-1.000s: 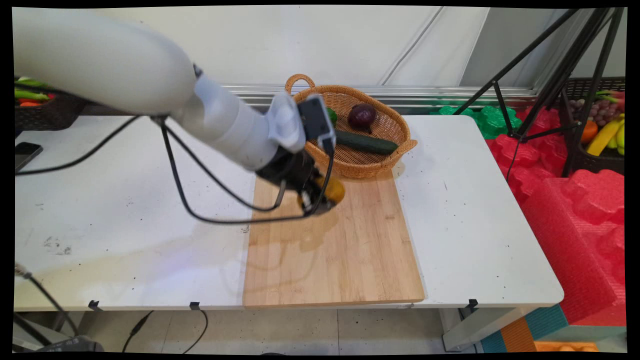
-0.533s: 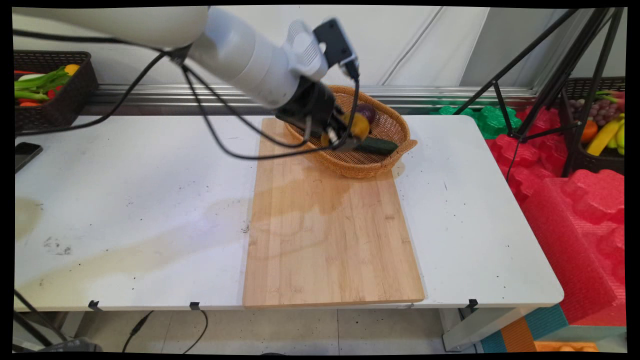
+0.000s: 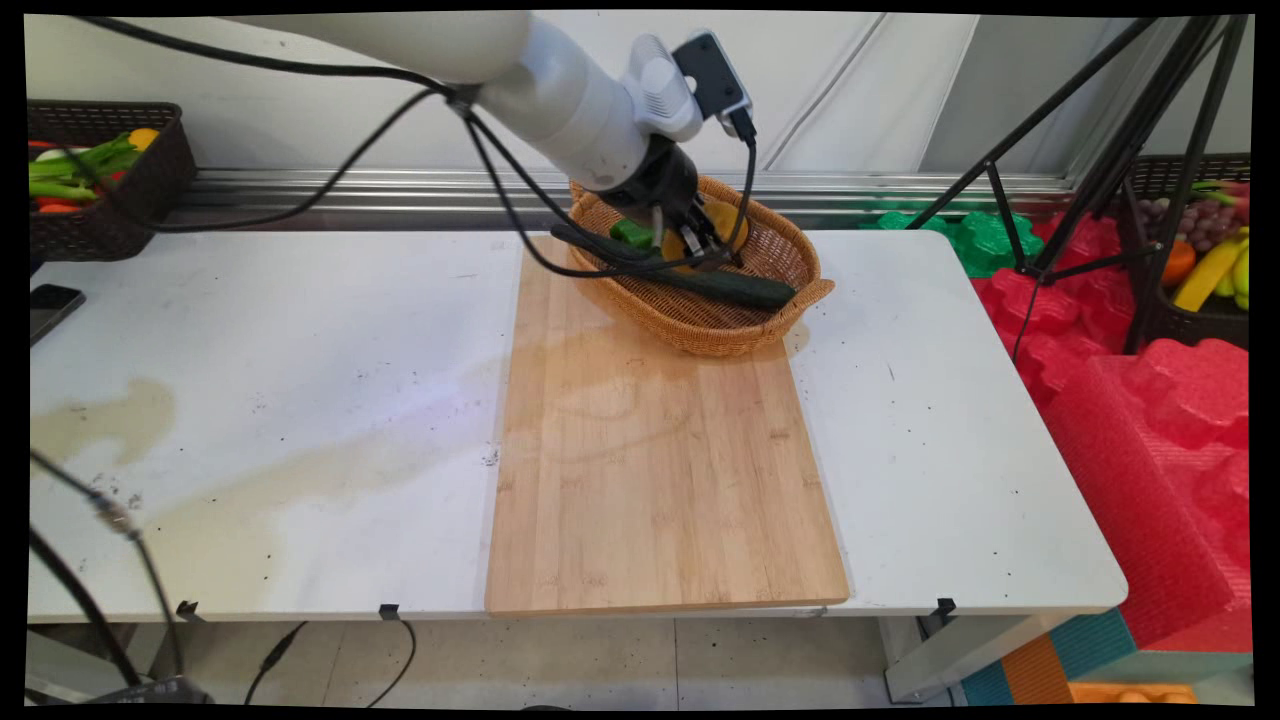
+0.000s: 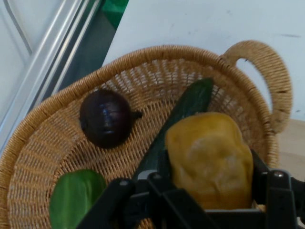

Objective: Place the picked object in the vegetable basket

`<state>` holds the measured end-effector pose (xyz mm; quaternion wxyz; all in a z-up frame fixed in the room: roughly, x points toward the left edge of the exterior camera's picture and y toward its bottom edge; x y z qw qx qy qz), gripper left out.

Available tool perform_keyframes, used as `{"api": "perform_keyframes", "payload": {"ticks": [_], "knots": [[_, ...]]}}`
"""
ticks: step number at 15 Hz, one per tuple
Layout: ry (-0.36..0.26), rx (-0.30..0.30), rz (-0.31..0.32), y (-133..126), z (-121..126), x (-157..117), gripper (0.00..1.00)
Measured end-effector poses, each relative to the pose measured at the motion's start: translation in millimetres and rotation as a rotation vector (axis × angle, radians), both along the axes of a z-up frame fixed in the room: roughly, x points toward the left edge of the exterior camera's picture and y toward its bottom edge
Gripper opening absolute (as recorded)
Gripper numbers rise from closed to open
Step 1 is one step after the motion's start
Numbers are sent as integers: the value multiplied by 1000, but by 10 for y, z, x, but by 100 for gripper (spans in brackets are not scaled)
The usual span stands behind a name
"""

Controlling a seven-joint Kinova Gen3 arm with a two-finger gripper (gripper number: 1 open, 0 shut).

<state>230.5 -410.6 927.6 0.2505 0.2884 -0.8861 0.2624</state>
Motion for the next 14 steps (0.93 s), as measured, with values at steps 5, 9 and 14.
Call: {"api": "perform_keyframes", "payload": {"ticks": [5, 9, 14], "knots": [[-47, 60, -10, -412, -399, -62, 0], [-63, 108, -29, -604, -669, -113, 0], [-64, 131, -41, -739, -833, -153, 100]]}}
